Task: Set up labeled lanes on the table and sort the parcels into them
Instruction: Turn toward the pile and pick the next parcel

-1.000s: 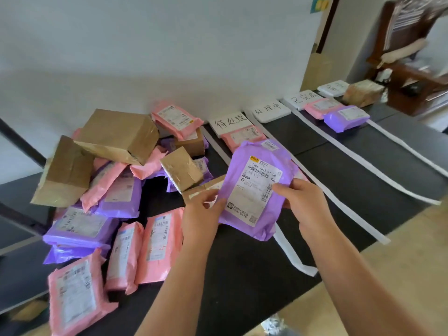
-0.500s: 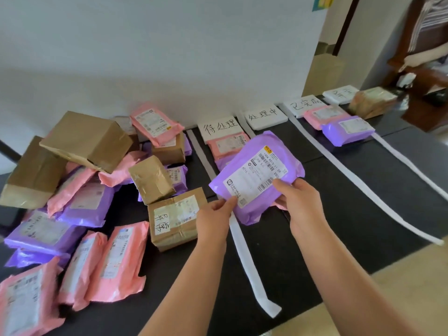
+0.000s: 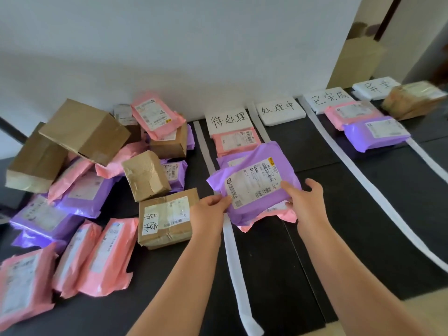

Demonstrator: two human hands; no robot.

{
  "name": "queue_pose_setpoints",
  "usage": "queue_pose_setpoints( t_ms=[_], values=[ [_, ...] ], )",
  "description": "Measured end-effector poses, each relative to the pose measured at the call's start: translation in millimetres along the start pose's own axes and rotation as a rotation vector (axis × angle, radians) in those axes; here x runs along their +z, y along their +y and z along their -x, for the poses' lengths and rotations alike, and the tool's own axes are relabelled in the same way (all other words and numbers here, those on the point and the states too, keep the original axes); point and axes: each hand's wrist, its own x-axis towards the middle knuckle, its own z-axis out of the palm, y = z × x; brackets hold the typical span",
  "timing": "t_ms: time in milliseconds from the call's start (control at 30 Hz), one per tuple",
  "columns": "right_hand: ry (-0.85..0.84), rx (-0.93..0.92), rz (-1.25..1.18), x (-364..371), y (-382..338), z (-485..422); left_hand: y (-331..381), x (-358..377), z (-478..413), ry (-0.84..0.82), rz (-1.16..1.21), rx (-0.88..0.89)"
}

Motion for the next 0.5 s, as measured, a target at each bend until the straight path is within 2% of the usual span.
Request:
queue_pose_setpoints(
  t_ms=[167,300,500],
  values=[
    [-0.074,-0.17,0.306,2,-10,-27,11,5,-33,-0.022,-0.076,0.026],
    [-0.069,-0.204,0.408,19,-21,-59,28,14,-70,-0.027,-0.095,0.051],
    [-0.081,-0.289,0.495,69,-38,-123,62,37,-144,0.079,-0.173,0.173]
  ],
)
